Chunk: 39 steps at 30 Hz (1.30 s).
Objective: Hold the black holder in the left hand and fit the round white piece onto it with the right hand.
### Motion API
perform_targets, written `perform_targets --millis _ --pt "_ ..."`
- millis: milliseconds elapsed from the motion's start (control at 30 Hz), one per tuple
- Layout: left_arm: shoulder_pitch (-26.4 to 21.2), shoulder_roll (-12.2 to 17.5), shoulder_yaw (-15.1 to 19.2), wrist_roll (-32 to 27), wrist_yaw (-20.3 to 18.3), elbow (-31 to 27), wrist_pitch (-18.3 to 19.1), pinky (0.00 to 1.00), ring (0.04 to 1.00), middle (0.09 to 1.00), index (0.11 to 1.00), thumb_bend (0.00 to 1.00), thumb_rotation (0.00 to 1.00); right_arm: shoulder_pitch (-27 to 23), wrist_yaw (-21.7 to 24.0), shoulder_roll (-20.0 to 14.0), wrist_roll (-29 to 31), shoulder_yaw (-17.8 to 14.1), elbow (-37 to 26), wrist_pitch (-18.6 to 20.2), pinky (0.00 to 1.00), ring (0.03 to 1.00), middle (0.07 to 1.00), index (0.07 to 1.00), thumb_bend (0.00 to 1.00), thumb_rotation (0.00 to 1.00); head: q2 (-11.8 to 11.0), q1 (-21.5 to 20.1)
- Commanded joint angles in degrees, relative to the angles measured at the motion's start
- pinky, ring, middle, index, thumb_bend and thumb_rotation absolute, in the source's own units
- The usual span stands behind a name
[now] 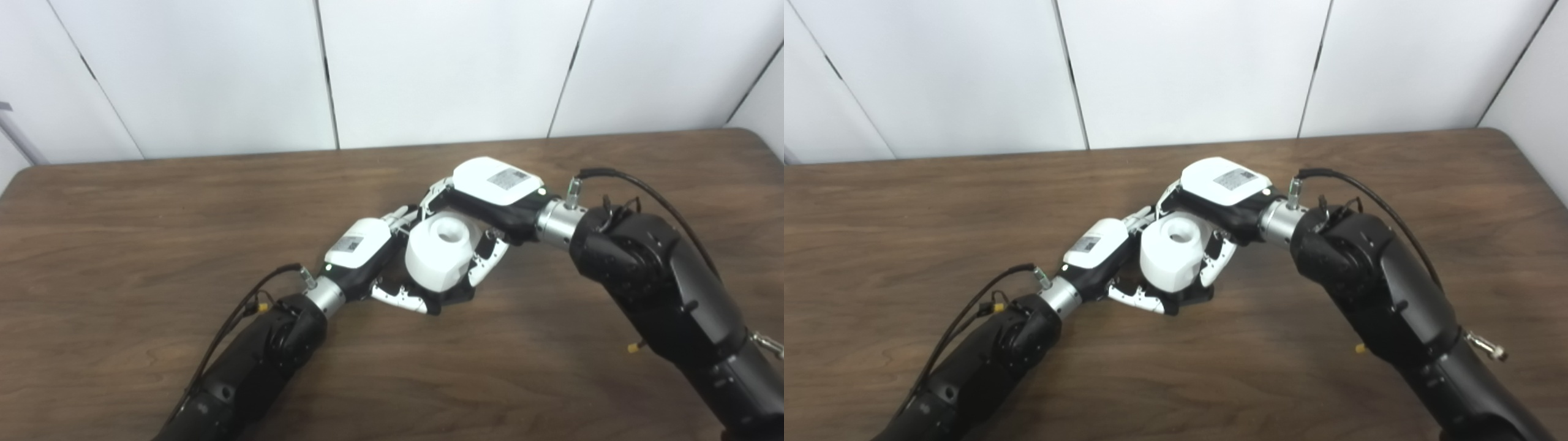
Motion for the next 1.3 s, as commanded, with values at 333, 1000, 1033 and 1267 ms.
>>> perform_targets --millis 333,1000,1033,1267 --pt "3.8 1.1 -3.4 3.4 -7.3 0.6 5.0 0.97 1.000 0.962 0.486 0.52 0.07 -3.2 -1.0 0.5 0.0 0.1 1.5 -2.3 0.82 0.831 0.737 0.481 0.52 0.15 0.7 0.3" --pt "3.9 0.9 -3.8 3.1 -8.8 -1.2 7.4 0.99 1.000 0.958 0.485 0.52 0.08 -3.1 -1.2 2.5 -1.3 3.2 5.3 -3.9 0.84 0.836 0.743 0.482 0.52 0.15 0.9 0.9" --pt "3.9 0.9 -3.8 3.1 -8.6 -1.0 7.2 0.99 1.000 0.956 0.485 0.52 0.08 -3.1 -1.3 2.4 -1.3 3.4 5.4 -4.1 0.84 0.838 0.745 0.482 0.52 0.14 0.9 0.9" --pt "3.9 1.1 -3.7 3.0 -8.7 -1.2 7.3 0.98 1.000 0.957 0.485 0.52 0.07 -2.8 -1.1 1.7 -1.2 3.7 5.3 -5.3 0.85 0.834 0.738 0.481 0.53 0.14 1.2 0.8"
